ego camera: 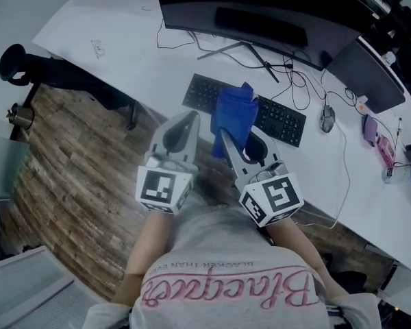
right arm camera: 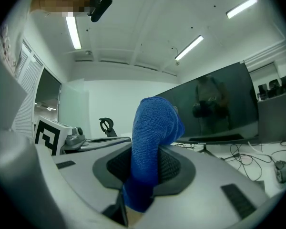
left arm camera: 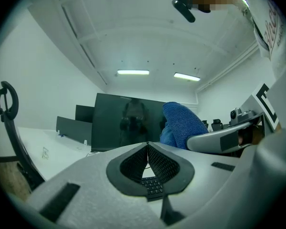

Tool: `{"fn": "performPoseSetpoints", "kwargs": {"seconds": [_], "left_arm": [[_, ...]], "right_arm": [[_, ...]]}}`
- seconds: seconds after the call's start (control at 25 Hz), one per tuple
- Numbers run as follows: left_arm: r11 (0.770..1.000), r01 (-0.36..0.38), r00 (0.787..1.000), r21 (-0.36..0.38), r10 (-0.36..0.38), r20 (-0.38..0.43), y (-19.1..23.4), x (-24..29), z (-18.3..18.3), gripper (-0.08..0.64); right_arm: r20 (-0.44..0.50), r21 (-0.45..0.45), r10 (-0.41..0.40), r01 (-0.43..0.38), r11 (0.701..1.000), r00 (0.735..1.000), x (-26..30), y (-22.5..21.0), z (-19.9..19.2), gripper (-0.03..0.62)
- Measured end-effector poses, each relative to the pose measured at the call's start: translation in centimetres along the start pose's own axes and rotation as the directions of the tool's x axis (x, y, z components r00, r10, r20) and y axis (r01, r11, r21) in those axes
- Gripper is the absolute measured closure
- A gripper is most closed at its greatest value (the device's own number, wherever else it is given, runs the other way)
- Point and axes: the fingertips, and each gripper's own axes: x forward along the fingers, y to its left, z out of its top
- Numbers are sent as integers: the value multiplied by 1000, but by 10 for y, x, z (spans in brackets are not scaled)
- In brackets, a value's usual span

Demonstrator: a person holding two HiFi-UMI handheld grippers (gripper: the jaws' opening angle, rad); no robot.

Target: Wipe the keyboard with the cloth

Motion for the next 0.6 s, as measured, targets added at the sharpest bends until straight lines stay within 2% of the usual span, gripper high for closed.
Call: {"fn": "performPoseSetpoints", "kwargs": {"seconds": [0.32, 0.6], "left_arm": [[998, 55, 998, -18, -56, -27, 59, 41, -10, 554], [995, 84, 993, -54, -88, -75, 111, 72, -33, 554]], "right_arm": [[-39, 5, -42, 42, 999, 998, 70, -11, -5, 492], [-93, 11, -68, 70, 998, 993, 128, -18, -17, 492]]}}
